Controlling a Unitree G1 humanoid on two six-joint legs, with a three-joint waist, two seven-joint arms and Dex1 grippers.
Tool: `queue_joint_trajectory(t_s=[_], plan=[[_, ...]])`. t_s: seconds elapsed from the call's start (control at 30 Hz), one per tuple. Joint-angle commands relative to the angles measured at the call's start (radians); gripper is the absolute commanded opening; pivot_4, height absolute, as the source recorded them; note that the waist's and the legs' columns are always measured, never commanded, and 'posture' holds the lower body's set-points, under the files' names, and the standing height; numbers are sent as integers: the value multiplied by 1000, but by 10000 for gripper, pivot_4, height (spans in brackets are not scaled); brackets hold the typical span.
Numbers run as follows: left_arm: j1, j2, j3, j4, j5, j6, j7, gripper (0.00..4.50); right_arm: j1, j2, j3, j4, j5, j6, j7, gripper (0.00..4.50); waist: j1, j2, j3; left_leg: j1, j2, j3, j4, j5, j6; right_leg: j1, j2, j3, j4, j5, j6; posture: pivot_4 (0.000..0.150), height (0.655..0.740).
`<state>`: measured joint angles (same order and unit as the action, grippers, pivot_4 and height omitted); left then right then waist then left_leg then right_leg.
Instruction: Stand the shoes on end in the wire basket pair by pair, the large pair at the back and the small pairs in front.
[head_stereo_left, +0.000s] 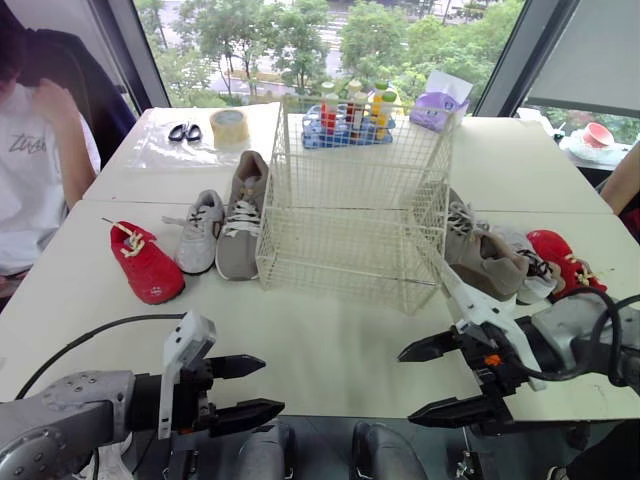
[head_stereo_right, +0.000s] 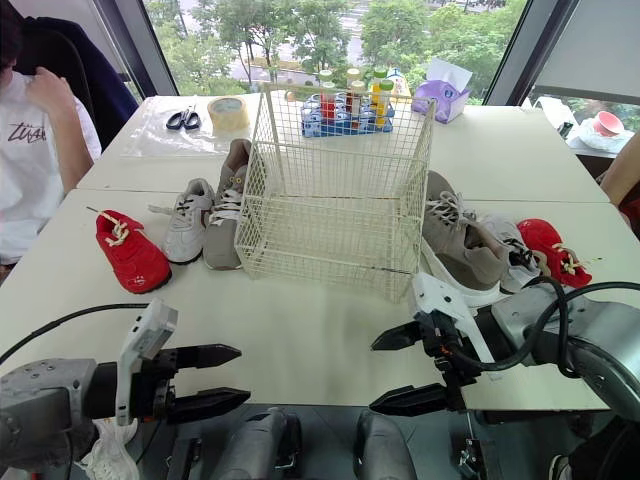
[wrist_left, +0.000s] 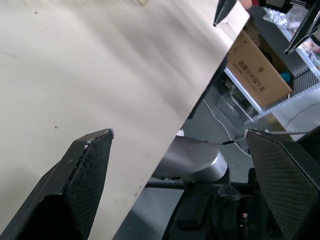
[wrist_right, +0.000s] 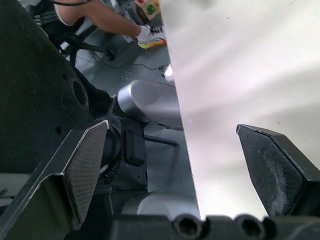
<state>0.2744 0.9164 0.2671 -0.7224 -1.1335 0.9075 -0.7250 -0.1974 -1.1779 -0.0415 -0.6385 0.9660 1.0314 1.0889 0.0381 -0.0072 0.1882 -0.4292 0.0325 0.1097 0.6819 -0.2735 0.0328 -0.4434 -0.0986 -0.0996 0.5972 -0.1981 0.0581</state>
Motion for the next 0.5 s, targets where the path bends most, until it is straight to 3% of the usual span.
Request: queue_joint_trajectory(t_s=[0.03, 0.13, 0.23, 0.4, 0.5], plan=[[30, 65, 19, 23, 123, -67, -97, 43463, -106, -21, -106, 48, 167, 45, 19, 45000, 0, 0, 0, 0, 0, 0, 0, 0, 0, 0, 0, 0, 0, 0, 0, 1500, 7400], [37, 134, 69, 110, 227, -134, -203, 43463, -303, -19, -162, 134, 359, 105, -21, 45000, -5, 4, 1, 0, 0, 1, 0, 0, 0, 0, 0, 0, 0, 1, -1, 1500, 7400], [-119, 169, 206, 213, 93, -97, -236, 43463, -596, 6, -103, 240, 348, 124, -48, 45000, -2, 5, 2, 0, 1, 1, 0, 0, 0, -6, 1, 0, 0, 1, -1, 1500, 7400], [-348, 176, 225, 210, -54, -46, -189, 43463, -775, 19, 165, 280, -30, -21, 65, 45000, -5, 2, 0, -8, 1, 1, -1, 0, 0, -12, 0, 0, -1, 1, -1, 1500, 7400], [-412, 197, 152, 146, 9, -60, -174, 43463, -825, 31, 321, 318, -242, -134, 158, 45000, -18, 1, 0, -16, -2, 7, 2, 5, -2, -16, -1, 3, 1, 5, 5, 1500, 7400]])
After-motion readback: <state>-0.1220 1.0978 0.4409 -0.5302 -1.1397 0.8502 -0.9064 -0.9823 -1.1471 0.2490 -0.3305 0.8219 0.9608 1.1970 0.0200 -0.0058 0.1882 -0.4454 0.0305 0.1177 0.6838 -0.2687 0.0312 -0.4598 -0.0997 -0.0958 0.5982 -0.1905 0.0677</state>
